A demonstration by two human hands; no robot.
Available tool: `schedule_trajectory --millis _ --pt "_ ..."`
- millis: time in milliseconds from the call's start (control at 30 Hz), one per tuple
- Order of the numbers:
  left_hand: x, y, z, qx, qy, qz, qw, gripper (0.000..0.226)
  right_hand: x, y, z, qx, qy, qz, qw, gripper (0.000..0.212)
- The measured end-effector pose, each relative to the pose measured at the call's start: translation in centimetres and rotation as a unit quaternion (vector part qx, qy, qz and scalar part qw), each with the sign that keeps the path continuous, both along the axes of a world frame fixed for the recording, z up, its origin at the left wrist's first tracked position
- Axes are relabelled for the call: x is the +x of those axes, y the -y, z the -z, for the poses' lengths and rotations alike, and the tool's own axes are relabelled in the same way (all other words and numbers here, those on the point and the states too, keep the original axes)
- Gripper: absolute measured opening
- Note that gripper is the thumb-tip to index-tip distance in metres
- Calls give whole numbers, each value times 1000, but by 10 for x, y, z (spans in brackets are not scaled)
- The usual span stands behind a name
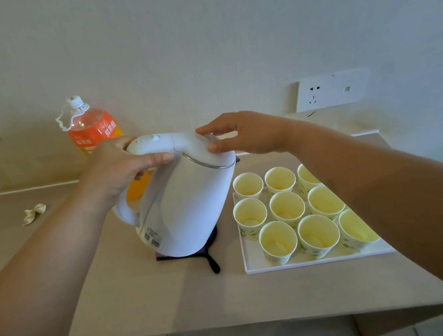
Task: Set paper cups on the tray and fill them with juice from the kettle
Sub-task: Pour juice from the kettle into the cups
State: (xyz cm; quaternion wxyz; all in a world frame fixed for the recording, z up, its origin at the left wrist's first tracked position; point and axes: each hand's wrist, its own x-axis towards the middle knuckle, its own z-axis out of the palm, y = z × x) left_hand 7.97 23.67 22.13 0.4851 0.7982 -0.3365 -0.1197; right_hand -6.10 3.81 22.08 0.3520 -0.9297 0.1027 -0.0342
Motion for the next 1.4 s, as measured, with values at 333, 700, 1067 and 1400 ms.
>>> schedule_trajectory --millis 333,700,1067,1400 --pt "25 31 3 37 15 44 998 25 11 11 17 51 3 50 997 47" --pt "36 52 10 77 4 63 995 29 17 24 41 110 -4 88 990 48" --pt "36 62 12 128 17 80 988 33 20 31 61 156 -1 109 982 45" --pt "37 67 11 145 16 84 986 33 19 34 68 180 6 110 978 44"
